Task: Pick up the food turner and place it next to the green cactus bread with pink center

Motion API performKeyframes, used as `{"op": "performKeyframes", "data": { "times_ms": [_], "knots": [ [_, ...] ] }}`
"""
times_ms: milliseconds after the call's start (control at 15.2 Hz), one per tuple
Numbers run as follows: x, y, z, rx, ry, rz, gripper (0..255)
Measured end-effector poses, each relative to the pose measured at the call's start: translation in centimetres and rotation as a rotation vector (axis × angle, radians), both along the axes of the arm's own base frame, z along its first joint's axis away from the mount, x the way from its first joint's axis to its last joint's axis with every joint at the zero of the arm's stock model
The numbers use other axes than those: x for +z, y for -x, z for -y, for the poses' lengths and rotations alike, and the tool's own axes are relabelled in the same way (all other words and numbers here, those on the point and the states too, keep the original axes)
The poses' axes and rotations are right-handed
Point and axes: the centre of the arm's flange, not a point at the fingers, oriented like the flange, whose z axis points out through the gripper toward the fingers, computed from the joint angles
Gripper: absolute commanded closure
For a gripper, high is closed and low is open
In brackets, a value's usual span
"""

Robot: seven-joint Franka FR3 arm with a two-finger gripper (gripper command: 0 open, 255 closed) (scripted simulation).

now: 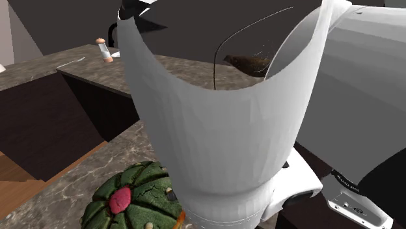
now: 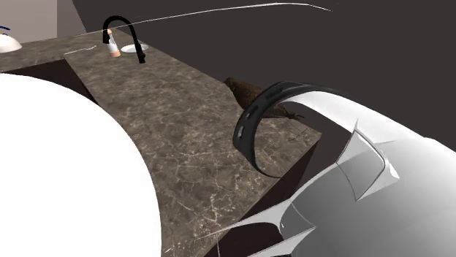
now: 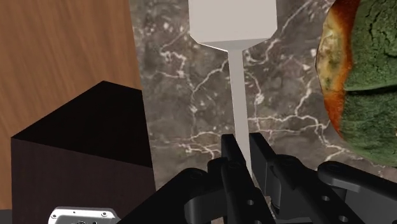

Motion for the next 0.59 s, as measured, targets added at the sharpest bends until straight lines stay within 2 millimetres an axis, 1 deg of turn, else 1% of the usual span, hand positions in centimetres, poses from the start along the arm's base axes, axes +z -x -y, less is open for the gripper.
{"op": "performKeyframes", "data": {
  "times_ms": [594],
  "knots": [
    [-4.7,0.1,0.0,0.000,0.000,0.000,255]
  ]
}}
